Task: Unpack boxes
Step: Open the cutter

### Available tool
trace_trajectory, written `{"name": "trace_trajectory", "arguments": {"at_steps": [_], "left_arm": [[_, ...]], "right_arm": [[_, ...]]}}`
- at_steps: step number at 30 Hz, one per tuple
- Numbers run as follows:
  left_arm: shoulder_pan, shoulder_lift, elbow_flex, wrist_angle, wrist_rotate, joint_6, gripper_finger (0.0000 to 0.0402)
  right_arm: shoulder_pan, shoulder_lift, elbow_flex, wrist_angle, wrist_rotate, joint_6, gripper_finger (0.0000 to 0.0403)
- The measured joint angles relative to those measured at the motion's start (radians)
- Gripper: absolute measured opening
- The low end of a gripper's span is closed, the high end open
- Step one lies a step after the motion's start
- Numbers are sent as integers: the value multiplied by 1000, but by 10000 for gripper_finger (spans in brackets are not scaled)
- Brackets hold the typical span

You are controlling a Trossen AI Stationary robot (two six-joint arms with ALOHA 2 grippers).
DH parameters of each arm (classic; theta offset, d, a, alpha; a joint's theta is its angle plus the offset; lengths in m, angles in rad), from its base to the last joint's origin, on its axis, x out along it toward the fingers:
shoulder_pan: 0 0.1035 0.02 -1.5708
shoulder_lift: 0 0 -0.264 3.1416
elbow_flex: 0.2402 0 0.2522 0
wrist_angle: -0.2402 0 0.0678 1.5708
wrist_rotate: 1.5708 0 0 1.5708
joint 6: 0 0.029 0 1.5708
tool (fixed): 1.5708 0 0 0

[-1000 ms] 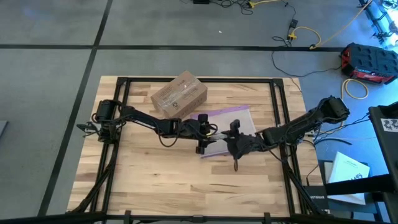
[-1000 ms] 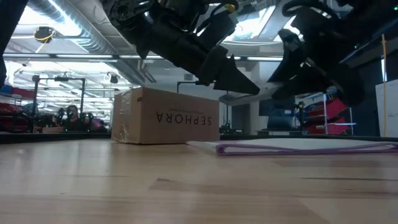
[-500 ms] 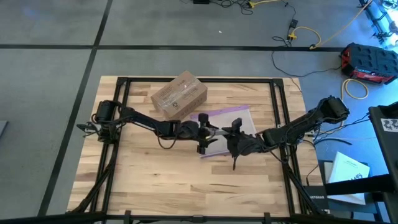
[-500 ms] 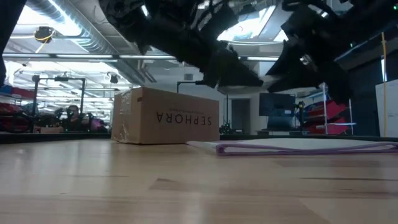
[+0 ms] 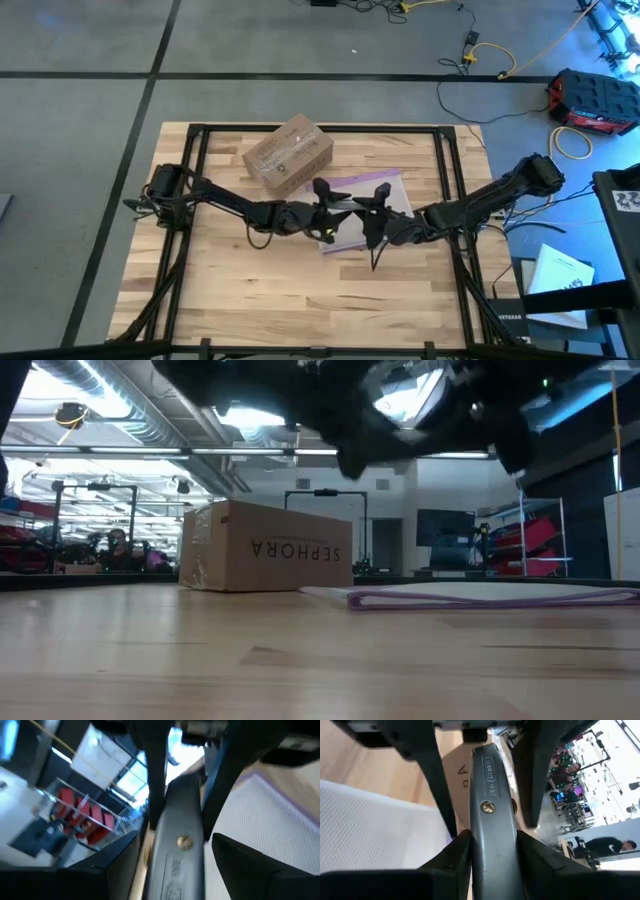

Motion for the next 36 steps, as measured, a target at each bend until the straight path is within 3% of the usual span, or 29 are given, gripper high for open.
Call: {"name": "trace_trajectory", "arguments": {"at_steps": [6, 12, 21, 29, 36], "left_arm": [[-18, -93, 20, 1, -49, 106, 237], [-30, -194, 21, -60, -56, 113, 237], [-90, -330, 19, -202, -62, 220, 237], [-127, -445, 20, -249, -110, 333, 237], [-124, -501, 20, -333, -141, 267, 237]], "right_arm": [[12, -20, 122, -195, 11, -37, 113], [34, -20, 241, -214, 36, -181, 113], [32, -17, 425, -376, 48, -230, 113], [18, 43, 497, -368, -38, -340, 113], [-78, 149, 503, -292, 16, -409, 113]]}}
